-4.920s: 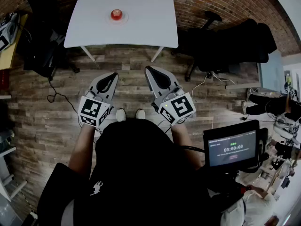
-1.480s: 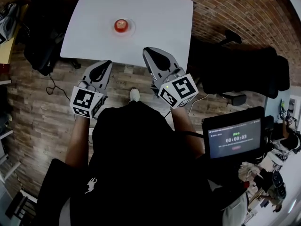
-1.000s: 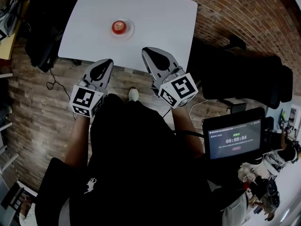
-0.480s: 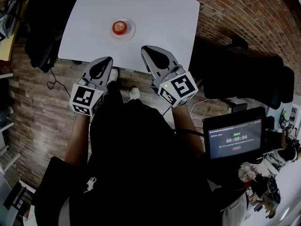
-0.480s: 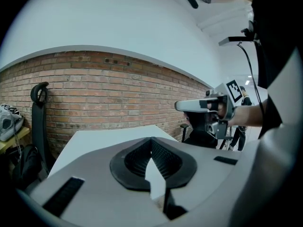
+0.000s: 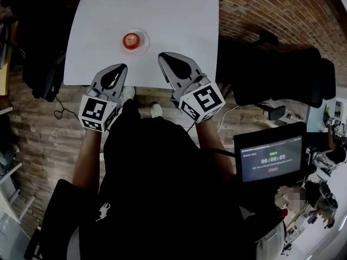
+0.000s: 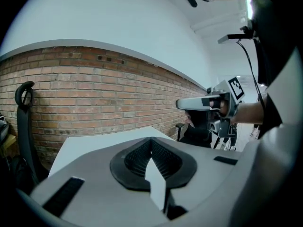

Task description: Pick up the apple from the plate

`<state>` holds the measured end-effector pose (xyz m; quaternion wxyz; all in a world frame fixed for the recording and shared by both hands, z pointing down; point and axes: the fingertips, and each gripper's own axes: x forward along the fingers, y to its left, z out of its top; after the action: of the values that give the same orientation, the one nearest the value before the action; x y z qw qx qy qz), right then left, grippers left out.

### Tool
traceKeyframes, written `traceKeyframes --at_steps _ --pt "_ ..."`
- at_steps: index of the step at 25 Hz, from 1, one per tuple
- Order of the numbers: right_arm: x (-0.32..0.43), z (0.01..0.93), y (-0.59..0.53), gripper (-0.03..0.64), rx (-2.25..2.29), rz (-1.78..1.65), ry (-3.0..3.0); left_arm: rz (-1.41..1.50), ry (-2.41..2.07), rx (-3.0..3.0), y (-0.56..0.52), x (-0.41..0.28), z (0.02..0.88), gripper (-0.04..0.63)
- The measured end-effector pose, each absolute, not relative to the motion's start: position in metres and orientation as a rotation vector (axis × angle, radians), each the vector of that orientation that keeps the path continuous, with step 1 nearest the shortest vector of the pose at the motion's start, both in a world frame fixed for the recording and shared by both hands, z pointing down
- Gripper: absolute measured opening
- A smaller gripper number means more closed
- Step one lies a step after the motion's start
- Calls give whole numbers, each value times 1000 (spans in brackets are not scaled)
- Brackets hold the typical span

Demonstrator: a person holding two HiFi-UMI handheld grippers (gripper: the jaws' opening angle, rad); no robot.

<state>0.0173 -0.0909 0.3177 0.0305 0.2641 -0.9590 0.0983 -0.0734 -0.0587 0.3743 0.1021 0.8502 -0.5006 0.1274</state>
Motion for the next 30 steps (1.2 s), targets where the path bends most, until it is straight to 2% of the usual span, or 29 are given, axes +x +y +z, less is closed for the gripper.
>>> traceKeyframes --at_steps 15,30 --pt "12 315 -126 4 978 302 -2881 344 -1287 2630 -113 -69 371 8" --pt "-2 346 -144 4 1061 391 -2788 615 -1185 2659 -146 -96 436 11"
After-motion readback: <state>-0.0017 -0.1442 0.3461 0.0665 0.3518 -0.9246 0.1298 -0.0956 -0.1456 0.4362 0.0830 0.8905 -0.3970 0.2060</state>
